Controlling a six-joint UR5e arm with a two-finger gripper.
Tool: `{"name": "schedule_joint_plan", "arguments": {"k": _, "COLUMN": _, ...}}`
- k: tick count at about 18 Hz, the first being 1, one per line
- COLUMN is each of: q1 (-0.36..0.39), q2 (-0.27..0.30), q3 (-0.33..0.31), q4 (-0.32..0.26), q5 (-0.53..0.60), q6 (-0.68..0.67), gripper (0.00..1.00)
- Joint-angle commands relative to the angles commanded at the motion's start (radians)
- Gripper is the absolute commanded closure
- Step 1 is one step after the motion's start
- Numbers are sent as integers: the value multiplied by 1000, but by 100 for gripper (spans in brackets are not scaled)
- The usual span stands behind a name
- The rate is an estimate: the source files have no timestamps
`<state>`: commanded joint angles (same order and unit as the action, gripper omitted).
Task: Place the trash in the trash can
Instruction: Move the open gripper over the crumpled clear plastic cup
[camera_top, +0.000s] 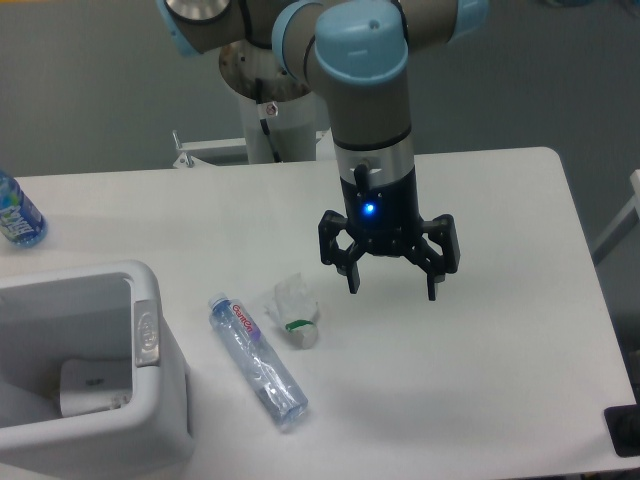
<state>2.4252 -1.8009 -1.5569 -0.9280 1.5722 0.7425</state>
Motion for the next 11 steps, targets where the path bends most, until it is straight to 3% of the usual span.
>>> {"name": "schedule_joint_plan", "arguments": {"k": 3, "q1": -15, "q2": 23, "q3": -101, "q4": 8, "q5": 28, "q6": 1, "gripper": 0}}
{"name": "schedule_joint_plan", "arguments": {"k": 9, "q1": -104, "q2": 12, "q3": -208, "q4": 14, "q5": 31, "q6": 1, "gripper": 0}}
{"name": "schedule_joint_plan", "arguments": {"k": 11, "q1": -136, "q2": -3, "q3": -256, "q4": 47, "q5": 32, "q6": -15, "gripper": 0}}
